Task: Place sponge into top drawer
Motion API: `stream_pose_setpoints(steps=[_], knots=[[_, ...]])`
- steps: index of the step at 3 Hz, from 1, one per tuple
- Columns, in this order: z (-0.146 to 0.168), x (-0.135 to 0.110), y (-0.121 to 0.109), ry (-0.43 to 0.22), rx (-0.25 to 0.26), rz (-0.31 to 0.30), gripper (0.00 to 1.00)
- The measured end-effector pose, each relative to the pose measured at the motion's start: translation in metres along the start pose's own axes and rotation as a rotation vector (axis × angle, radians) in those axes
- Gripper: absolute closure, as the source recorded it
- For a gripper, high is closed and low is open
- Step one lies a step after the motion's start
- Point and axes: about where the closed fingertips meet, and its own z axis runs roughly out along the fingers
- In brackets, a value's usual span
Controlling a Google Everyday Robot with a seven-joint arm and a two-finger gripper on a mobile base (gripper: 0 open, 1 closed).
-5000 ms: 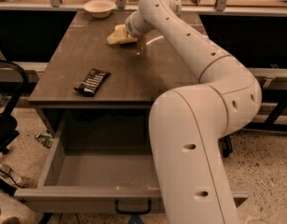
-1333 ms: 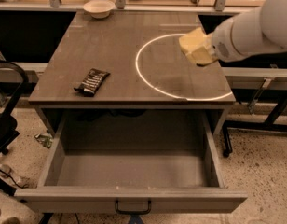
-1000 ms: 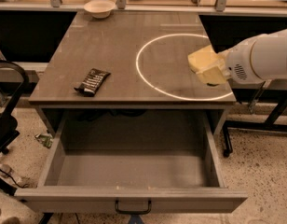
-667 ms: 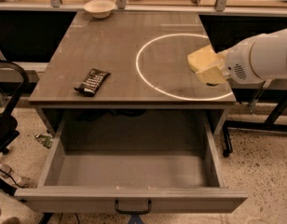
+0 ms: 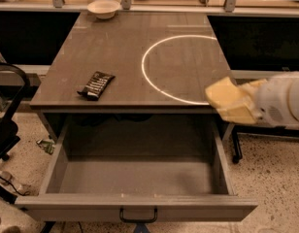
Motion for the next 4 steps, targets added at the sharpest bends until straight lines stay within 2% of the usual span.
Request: stream_pose_setpoints(steps=[1, 2, 3, 4], knots=[[-0.02, 0.076, 0.043, 0.051, -0.138, -0.058, 1.0], [-0.007, 0.115, 0.074, 0.092, -0.264, -0.222, 1.0], [0.046, 0.144, 0.116, 0.13, -0.405, -0.438, 1.0], [0.091, 0.131, 0.124, 0.137, -0.427, -0.518, 1.0]])
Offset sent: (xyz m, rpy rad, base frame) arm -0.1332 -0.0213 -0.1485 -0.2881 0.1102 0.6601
